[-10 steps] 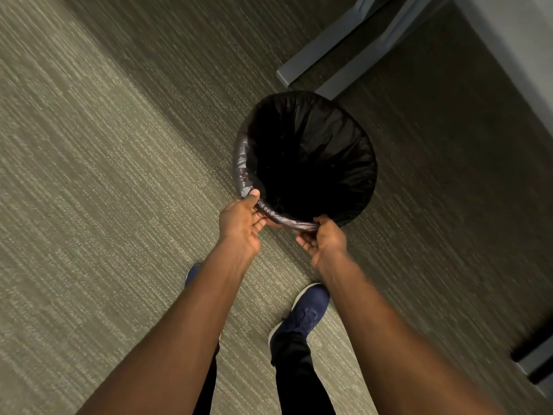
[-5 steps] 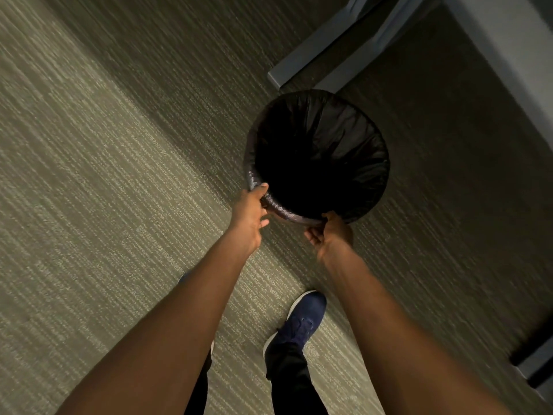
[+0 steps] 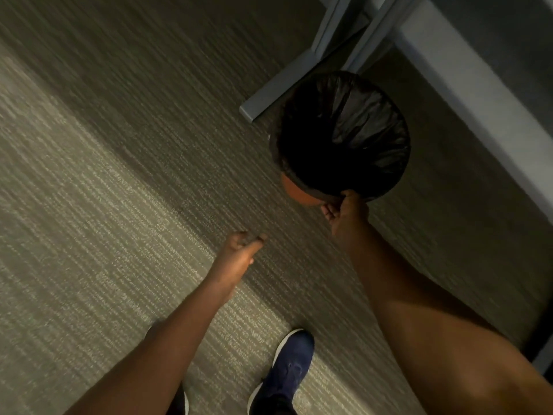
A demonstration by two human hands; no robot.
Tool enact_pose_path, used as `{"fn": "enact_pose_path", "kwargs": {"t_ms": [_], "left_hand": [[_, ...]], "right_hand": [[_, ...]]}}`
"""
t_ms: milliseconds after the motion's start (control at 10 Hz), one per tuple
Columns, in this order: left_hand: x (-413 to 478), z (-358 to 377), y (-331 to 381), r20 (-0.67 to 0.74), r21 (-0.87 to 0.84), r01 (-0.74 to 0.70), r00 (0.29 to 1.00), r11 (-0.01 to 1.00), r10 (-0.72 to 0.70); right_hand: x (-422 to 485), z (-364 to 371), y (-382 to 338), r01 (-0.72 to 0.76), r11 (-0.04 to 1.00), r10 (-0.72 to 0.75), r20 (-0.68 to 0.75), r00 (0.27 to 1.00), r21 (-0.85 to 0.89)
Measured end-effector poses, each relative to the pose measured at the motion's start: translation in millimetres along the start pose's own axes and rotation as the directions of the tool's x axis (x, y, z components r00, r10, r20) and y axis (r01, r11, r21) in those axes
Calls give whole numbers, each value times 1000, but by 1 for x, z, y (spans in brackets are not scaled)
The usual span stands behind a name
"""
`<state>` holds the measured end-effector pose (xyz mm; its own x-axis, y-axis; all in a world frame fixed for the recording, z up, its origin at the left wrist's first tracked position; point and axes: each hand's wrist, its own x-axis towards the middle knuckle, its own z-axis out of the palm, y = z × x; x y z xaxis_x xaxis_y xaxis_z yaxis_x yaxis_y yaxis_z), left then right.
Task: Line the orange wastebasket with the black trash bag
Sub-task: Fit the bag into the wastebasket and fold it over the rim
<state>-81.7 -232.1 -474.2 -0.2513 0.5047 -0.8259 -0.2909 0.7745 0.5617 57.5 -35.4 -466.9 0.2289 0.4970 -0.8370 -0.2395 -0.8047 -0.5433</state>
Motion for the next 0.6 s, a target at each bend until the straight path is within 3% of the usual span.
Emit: {"fn": "enact_pose_path", "kwargs": {"t_ms": [400, 600], "left_hand": [[23, -20, -62, 19, 143, 77, 997, 987, -81], [28, -17, -58, 43, 244, 10, 999, 970, -21]], "right_hand": [[67, 16, -33, 97, 995, -97, -5, 995, 39], [84, -5, -38, 23, 1000, -22, 57, 998, -14]]}}
